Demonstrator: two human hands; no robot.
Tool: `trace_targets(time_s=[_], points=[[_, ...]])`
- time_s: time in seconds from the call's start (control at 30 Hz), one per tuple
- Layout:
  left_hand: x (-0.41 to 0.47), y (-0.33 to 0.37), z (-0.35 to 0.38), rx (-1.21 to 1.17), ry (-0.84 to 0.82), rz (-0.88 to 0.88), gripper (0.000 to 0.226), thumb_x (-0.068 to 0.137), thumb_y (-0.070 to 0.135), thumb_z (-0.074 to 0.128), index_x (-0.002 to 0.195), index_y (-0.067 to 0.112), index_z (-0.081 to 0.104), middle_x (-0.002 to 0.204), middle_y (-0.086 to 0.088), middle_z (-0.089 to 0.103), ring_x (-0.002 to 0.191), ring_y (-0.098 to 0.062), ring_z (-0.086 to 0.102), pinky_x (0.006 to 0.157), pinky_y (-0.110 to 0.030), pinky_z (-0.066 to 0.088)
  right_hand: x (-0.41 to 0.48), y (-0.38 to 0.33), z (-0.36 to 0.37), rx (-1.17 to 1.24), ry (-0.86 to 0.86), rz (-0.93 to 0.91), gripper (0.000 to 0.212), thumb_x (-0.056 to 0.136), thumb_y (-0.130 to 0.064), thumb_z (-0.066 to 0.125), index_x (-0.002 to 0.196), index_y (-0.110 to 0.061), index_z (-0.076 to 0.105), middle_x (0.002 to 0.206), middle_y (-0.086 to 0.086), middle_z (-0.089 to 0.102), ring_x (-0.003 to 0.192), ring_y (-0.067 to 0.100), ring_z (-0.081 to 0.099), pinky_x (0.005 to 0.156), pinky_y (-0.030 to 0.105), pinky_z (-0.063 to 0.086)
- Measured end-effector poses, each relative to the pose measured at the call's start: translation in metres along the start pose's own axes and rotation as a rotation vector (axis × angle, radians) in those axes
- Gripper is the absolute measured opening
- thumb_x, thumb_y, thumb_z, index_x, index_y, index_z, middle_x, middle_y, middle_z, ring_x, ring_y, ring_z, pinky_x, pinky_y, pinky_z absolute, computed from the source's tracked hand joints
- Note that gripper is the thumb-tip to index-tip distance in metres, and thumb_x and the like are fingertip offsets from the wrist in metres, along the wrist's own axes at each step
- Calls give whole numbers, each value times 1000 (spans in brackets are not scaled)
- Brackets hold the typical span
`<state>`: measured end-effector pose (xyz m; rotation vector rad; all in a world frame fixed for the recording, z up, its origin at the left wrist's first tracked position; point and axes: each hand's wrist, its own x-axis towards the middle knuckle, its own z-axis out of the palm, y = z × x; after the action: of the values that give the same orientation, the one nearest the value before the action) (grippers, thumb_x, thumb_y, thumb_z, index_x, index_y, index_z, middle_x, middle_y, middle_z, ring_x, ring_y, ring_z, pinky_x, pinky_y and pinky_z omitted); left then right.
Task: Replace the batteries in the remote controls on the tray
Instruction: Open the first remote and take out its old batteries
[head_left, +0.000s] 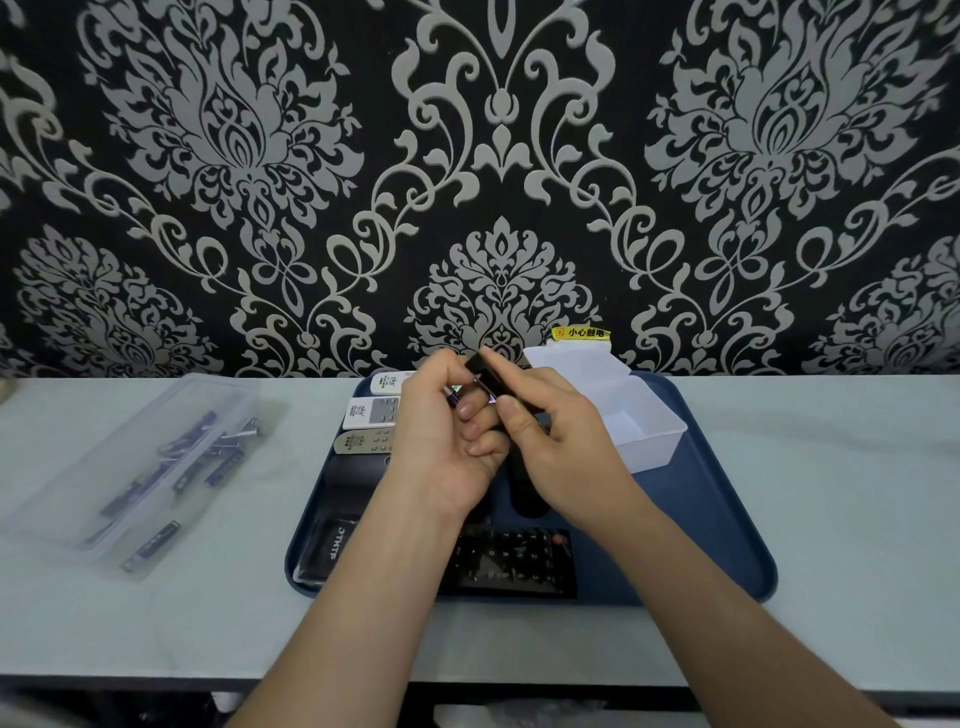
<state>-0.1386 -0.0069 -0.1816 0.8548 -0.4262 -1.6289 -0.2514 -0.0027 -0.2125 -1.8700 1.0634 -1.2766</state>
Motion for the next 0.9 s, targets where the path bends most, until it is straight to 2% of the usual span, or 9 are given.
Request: trace_targets(time_s=[0.17,0.33,0.47,0.57,0.63,0.77,0.83,0.9], points=[[0,2,-2,13,10,-15,18,76,15,40,59,20,37,49,7,22,37,-7,17,36,-17,10,-1,1,3,-23,5,-3,44,99,-4,51,136,-26,54,112,-1,59,107,-5,53,94,4,35],[-2,7,-3,9,23,-13,17,70,11,38,56,20,36,50,7,22,38,-6,16,38,-17,8,-2,1,7,-69,-7,8,44,99,-7,51,138,-28,53,113,1,60,108,-1,54,95,7,36],[-2,-1,-3,57,104,-4,23,67,2,28,54,20,33,53,5,24,36,-7,14,37,-15,8,1,-5,8,-84,43,7,44,100,-9,49,140,-30,51,110,3,61,101,0,55,88,6,38],[-4,-12,4,25,133,-31,23,63,-1,27,48,17,29,42,4,22,29,-6,14,33,-15,8,4,-10,14,-146,74,17,47,101,-16,49,142,-37,47,111,-1,58,102,7,56,94,26,47],[-2,-18,7,-27,167,-8,25,69,-4,29,52,15,30,41,4,23,28,-6,17,29,-14,12,4,-10,17,-185,86,39,47,100,-20,50,143,-40,45,111,-3,57,103,9,57,93,33,49],[-3,-24,7,-140,147,-12,23,76,1,35,59,16,41,49,4,32,40,-7,28,40,-15,26,6,-10,13,-167,128,115,50,98,-19,56,143,-36,46,111,-1,59,104,8,57,96,24,46],[-5,-23,9,-158,93,-27,22,82,9,40,62,15,45,50,5,34,39,-7,30,36,-15,26,8,-8,9,-62,169,163,52,94,-15,61,140,-38,50,112,1,63,104,9,60,98,27,49],[-6,-23,14,-58,71,-27,28,90,19,46,64,14,52,45,5,42,35,-6,32,32,-15,23,8,-10,6,4,193,192,54,91,-12,65,136,-41,54,107,2,67,95,10,66,89,30,55]])
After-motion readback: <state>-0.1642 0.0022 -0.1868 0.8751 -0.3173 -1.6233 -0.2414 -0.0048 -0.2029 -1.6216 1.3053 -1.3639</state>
